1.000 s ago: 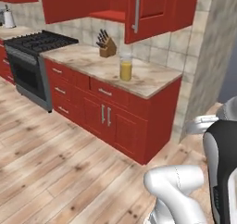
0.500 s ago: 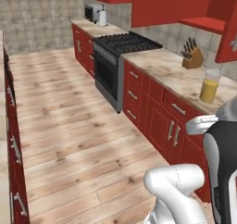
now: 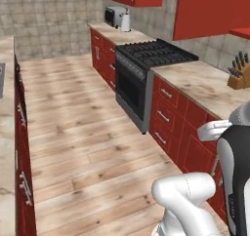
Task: There is a tray on the dining counter. Grab the cup, mug, and pitcher and place them on the tray. The pitcher may be placed next to the tray if it cannot fit the tray.
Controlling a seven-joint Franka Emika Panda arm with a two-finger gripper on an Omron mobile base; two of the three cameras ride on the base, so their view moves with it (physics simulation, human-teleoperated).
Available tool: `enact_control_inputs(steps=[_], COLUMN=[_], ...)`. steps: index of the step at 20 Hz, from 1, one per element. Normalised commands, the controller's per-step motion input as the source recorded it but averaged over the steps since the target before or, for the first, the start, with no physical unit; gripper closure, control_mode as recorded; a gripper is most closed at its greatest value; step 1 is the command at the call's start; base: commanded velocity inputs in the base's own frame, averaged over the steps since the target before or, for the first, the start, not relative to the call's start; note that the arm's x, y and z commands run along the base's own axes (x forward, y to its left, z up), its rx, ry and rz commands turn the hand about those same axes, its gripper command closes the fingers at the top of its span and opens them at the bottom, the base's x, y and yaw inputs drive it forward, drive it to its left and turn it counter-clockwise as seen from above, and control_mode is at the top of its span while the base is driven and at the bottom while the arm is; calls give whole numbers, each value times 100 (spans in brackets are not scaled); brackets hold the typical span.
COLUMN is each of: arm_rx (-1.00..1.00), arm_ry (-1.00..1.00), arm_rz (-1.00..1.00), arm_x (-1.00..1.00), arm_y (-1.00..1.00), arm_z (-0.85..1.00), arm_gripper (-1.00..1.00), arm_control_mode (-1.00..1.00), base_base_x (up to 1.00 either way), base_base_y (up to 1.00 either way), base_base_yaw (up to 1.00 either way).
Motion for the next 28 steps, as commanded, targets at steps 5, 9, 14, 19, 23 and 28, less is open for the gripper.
enact_control_inputs(steps=[5, 9, 14, 19, 23, 28], arm_rx=[0, 0, 0, 0, 0, 0], arm_ry=[0, 0, 0, 0, 0, 0], arm_rz=[0, 0, 0, 0, 0, 0], arm_x=[0, 0, 0, 0, 0, 0], arm_y=[0, 0, 0, 0, 0, 0], arm_z=[0, 0, 0, 0, 0, 0], arm_gripper=[-100, -100, -100, -100, -100, -100], arm_control_mode=[100, 100, 100, 100, 100, 100], base_base_x=[99, 61, 23, 21, 36, 41], base_base_y=[21, 0, 0, 1, 13, 29], base_base_yaw=[-16, -53, -79, -77, -70, -66])
